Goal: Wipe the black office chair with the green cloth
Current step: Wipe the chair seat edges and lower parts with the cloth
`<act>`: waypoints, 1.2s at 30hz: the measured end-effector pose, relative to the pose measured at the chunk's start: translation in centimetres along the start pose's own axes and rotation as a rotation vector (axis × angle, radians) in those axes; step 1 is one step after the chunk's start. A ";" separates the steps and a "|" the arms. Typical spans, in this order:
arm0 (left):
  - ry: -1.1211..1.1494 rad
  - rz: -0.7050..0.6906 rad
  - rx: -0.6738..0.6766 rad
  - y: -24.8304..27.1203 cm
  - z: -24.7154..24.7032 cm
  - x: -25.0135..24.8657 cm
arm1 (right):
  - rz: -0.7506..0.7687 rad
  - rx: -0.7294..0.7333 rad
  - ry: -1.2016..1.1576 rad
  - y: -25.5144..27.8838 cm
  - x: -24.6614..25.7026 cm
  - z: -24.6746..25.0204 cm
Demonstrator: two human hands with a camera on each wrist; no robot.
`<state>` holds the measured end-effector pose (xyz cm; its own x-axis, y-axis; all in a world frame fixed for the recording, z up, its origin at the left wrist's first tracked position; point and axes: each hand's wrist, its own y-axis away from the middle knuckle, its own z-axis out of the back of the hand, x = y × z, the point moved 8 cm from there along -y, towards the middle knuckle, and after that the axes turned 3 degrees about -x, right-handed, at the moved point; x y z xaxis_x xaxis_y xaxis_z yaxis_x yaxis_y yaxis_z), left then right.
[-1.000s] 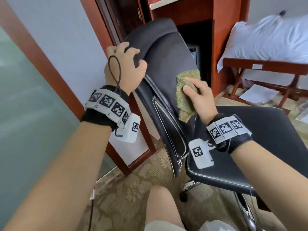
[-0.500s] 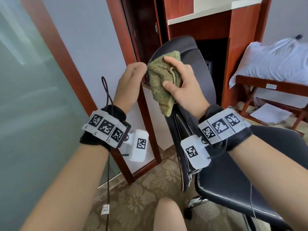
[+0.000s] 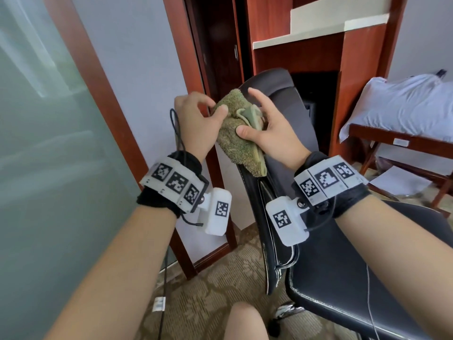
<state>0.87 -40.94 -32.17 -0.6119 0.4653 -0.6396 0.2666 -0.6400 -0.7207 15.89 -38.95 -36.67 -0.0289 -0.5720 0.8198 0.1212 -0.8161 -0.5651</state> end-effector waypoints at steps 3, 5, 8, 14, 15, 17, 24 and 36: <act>-0.083 -0.377 -0.071 1.3 0.7 -2.9 | -0.034 -0.055 0.004 -0.4 -0.2 0.5; -0.103 -0.487 0.091 2.5 -0.7 -3.2 | -0.092 -0.026 -0.077 -0.5 -0.3 0.4; -0.150 -0.471 0.263 3.6 -2.3 -2.3 | -0.197 0.112 -0.286 -0.1 -0.5 0.2; -0.348 -0.396 0.197 3.9 -3.1 -1.9 | -0.232 -0.050 -0.218 -0.5 -3.4 4.4; -0.436 -0.389 0.155 3.9 -3.3 -2.0 | -0.194 -0.104 -0.040 -0.6 -3.9 5.2; -0.585 -0.382 0.090 4.2 -3.8 -2.1 | -0.053 -0.095 0.257 -0.6 -4.4 5.5; -0.257 -0.111 0.052 3.9 -4.7 -1.3 | 0.051 0.131 0.472 -0.6 -7.7 3.9; -0.124 -0.378 -0.259 5.2 -3.3 -1.7 | 0.199 0.161 0.562 -0.9 -7.9 2.3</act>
<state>5.76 -42.99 -35.72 -0.7818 0.5495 -0.2946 0.1757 -0.2591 -0.9497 18.27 -33.51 -42.38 -0.5036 -0.7039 0.5009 0.3252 -0.6916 -0.6450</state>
